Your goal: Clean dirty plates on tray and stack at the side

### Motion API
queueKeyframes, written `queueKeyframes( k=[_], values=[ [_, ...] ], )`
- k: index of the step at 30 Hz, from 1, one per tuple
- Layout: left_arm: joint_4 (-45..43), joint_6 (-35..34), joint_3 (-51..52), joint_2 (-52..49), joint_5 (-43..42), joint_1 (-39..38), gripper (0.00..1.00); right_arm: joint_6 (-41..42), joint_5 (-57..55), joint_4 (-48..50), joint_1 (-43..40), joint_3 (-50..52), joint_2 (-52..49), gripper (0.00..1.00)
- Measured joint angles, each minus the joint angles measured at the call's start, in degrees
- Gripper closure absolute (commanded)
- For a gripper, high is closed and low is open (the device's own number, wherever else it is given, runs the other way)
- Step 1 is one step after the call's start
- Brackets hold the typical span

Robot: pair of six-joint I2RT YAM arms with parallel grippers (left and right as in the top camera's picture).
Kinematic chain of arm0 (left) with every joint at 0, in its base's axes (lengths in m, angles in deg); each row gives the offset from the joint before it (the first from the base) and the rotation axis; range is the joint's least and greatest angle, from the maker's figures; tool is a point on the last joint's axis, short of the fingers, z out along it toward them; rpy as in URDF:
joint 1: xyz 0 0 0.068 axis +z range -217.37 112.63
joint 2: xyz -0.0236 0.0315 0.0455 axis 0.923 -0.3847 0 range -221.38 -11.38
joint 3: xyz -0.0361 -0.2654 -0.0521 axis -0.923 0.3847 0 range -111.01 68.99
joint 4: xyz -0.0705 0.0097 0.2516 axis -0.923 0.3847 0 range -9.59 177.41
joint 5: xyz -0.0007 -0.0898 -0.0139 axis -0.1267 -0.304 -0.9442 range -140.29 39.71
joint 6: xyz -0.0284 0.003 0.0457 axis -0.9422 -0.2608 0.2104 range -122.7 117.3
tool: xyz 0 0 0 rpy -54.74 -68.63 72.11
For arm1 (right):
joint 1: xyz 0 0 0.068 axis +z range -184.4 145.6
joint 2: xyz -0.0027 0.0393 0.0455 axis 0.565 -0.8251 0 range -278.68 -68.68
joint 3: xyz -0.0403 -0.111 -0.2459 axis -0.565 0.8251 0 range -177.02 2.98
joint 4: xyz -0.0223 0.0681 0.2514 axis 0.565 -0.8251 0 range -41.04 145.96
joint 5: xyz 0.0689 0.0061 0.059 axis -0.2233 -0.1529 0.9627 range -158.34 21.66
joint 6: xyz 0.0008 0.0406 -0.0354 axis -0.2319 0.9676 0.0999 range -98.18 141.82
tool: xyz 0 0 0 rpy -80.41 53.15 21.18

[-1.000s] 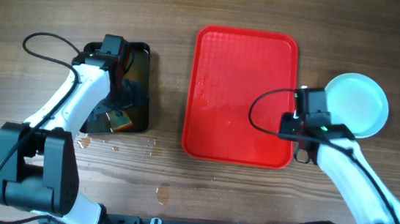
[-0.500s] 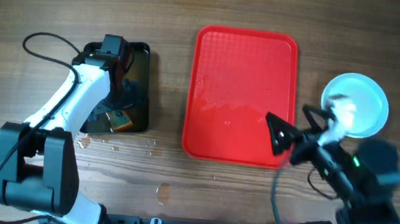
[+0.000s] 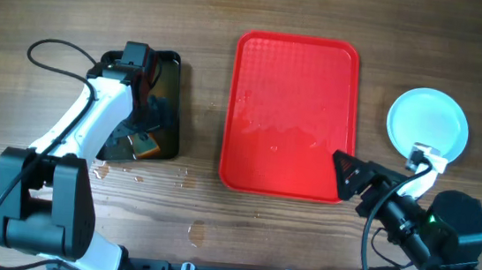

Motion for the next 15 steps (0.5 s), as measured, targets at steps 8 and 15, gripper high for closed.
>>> queueKeyframes(
  k=[8, 15],
  values=[
    [0.00, 0.00, 0.00, 0.00, 0.00, 0.00, 0.00, -5.20, -8.50, 3.87, -12.02, 2.43, 13.40, 0.00],
    [0.00, 0.00, 0.00, 0.00, 0.00, 0.00, 0.00, -22.16, -8.48, 14.91, -14.71, 15.91, 21.27, 0.00]
  ],
)
